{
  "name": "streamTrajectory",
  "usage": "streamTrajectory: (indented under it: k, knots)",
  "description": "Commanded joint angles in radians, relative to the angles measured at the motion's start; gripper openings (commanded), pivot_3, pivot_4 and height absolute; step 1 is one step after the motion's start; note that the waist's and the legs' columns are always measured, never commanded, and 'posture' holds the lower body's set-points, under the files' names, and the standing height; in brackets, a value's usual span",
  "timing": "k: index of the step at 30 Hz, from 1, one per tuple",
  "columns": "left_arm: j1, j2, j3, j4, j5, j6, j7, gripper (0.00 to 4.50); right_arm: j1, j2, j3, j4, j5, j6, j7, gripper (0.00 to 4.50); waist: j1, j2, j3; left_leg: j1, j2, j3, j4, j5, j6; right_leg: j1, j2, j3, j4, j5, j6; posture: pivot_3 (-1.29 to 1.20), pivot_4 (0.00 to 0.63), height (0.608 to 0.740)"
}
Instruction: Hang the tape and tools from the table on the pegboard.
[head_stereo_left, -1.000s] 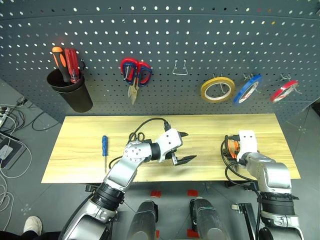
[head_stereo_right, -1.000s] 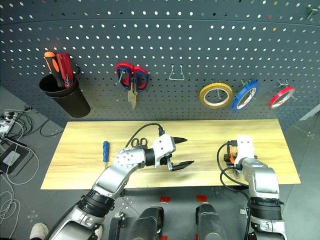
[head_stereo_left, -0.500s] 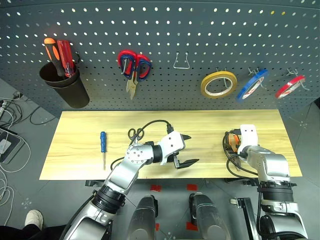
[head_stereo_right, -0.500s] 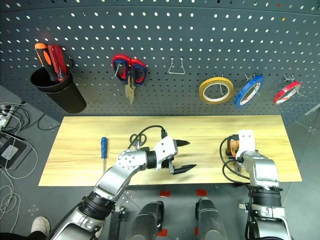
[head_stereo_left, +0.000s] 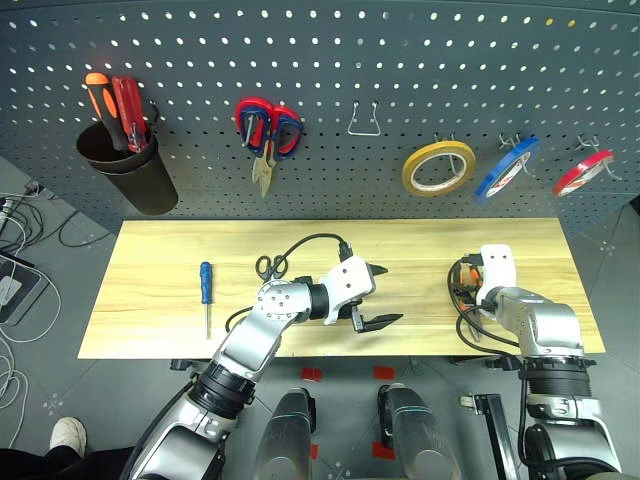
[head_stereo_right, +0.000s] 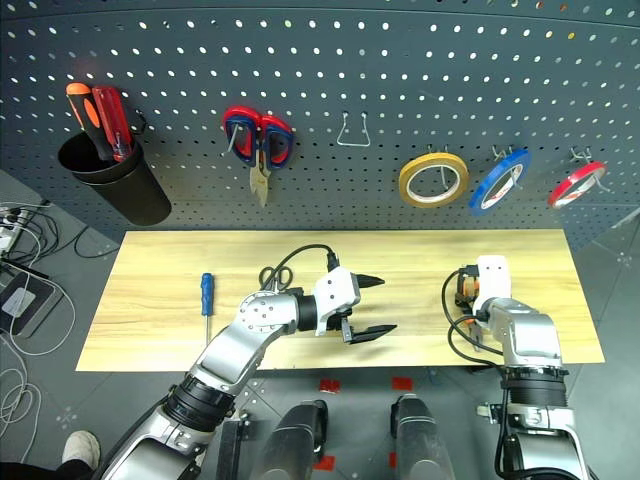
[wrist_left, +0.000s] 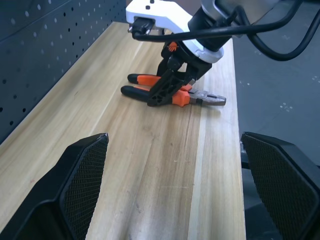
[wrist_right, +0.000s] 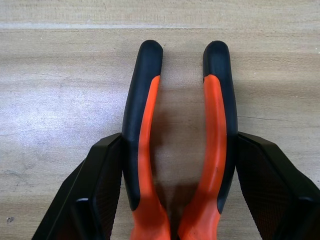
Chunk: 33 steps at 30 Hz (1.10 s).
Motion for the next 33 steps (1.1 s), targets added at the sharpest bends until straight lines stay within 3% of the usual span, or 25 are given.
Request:
streamTrajectory:
  k: [1, 10, 17, 24, 28, 33]
  knots:
    - [-0.012, -0.014, 0.005, -0.008, 0.000, -0.036, 0.008, 4.50, 0.014, -0.015, 0.001, -0.042, 0.005, 0.004, 0.003, 3.03, 0.000, 0.000, 0.000, 0.000, 0.000, 0.000, 0.000, 0.000, 0.000, 0.000, 0.000, 0.000, 0.000, 0.000, 0.000, 0.04, 0.374, 0.740]
    - [0.093, -0.015, 0.052, -0.144, -0.070, 0.039, 0.047, 4.50, 0.150, -0.108, 0.193, -0.368, -0.001, -0.203, 0.164, 3.03, -0.005, 0.001, -0.001, -0.002, 0.001, 0.000, -0.001, 0.002, -0.004, -0.002, 0.000, 0.000, -0.001, 0.000, 0.000, 0.02, 0.309, 0.740]
    - [0.240, -0.029, 0.187, -0.394, -0.137, 0.177, 0.210, 4.50, 0.215, -0.019, 0.258, -0.535, 0.009, -0.371, 0.154, 3.03, 0.000, 0.001, -0.010, -0.003, 0.002, -0.001, -0.001, 0.003, -0.006, -0.003, -0.002, -0.001, -0.001, 0.000, 0.000, 0.04, 0.235, 0.740]
    - [0.302, -0.070, 0.278, -0.507, -0.164, 0.271, 0.369, 4.50, 0.138, 0.123, 0.254, -0.492, 0.011, -0.488, 0.107, 3.03, 0.008, 0.000, -0.060, -0.006, 0.000, -0.001, -0.001, 0.004, -0.007, -0.005, -0.003, -0.002, -0.002, 0.000, 0.000, 0.09, 0.167, 0.740]
    - [0.396, -0.117, 0.271, -0.602, -0.148, 0.289, 0.472, 4.50, 0.024, 0.199, 0.269, -0.424, -0.016, -0.636, 0.067, 3.03, 0.018, -0.001, -0.093, -0.005, -0.001, 0.000, -0.001, 0.004, -0.007, -0.006, -0.003, -0.001, -0.002, 0.000, 0.000, 0.13, 0.133, 0.740]
    - [0.357, -0.139, 0.272, -0.571, -0.125, 0.255, 0.529, 4.50, -0.076, 0.225, 0.263, -0.340, -0.059, -0.789, 0.023, 3.03, 0.056, 0.000, -0.130, -0.005, -0.001, 0.000, -0.002, 0.005, -0.009, -0.006, 0.000, -0.003, -0.002, 0.000, 0.000, 0.17, 0.105, 0.740]
